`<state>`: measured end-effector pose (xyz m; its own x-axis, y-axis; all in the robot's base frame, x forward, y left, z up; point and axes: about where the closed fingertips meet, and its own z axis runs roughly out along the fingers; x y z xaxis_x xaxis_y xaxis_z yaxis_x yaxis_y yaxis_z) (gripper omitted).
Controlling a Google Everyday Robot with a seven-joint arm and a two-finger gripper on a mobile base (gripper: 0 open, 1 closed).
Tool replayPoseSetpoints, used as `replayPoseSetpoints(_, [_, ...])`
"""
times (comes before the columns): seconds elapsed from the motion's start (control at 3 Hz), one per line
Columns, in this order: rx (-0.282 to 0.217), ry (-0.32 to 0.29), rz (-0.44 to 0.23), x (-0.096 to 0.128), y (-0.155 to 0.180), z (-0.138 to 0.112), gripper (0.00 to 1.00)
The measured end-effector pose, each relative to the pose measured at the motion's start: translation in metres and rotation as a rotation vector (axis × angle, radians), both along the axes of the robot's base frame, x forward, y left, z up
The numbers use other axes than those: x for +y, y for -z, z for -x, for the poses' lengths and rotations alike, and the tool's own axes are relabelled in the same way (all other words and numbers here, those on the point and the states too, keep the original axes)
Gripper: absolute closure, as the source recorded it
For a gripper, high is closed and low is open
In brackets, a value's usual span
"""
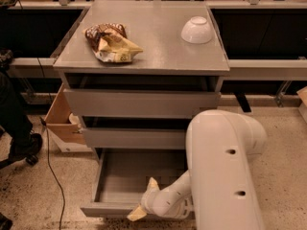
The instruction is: Close bottom drawer
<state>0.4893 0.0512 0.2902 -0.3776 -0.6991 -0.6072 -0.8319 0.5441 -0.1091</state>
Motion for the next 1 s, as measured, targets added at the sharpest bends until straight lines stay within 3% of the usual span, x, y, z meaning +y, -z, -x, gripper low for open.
replayPoseSetpoints(0.67, [0.003, 0.044, 0.012, 0.018, 0.066, -0.015, 0.0])
replayPoseSetpoints(1.0, [-0.023, 0.057, 0.005, 0.029, 0.076, -0.03, 0.0])
